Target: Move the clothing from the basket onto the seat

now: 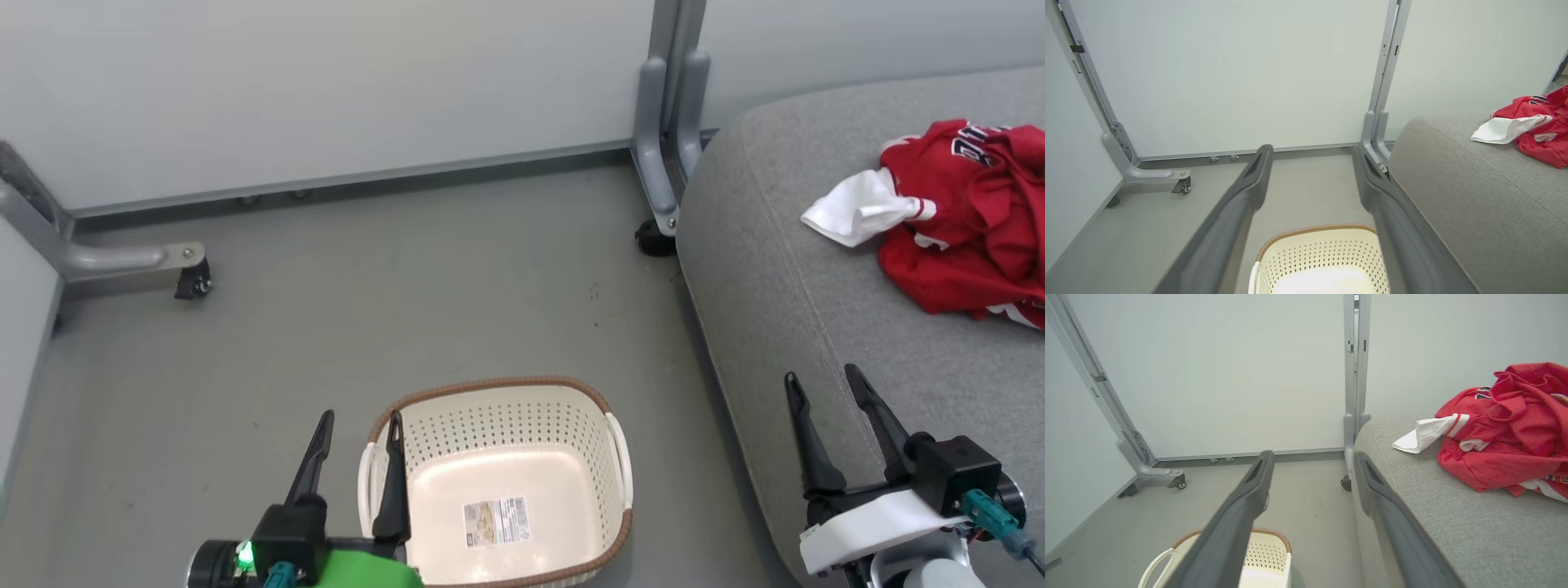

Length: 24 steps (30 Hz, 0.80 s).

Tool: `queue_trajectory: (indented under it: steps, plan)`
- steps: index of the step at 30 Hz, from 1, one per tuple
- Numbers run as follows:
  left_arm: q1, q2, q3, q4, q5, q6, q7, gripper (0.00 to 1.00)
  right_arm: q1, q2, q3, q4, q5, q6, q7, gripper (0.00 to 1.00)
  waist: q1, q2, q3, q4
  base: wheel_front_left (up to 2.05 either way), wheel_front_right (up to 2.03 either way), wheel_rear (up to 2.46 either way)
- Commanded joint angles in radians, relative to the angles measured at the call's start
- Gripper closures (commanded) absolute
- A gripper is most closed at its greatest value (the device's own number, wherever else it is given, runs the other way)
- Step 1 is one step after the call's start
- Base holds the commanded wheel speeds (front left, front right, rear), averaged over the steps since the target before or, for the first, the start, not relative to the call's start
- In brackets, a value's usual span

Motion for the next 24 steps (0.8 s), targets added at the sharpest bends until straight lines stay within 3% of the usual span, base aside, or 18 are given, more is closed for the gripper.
queue_trajectory:
  steps: [1,13,24]
  plan:
    - [0.034,0.002,0.020,-0.014,0.011,-0.006,0.000,0.00,0.022,-0.001,0.005,-0.012,-0.013,-0.001,-0.003,0.00,0.0001,0.0000,-0.084,0.057,0.00,0.00,0.00]
    - [0.205,-0.001,0.154,-0.075,0.078,-0.045,0.000,0.00,0.123,0.011,-0.006,-0.054,-0.035,-0.001,-0.003,0.00,0.0001,0.0000,-0.145,0.044,0.00,0.00,0.00]
    - [0.230,-0.003,0.157,-0.065,0.109,-0.073,0.000,0.00,0.152,0.015,-0.018,-0.051,-0.041,-0.001,-0.003,0.00,0.0001,0.0000,-0.150,0.030,0.00,0.00,0.00]
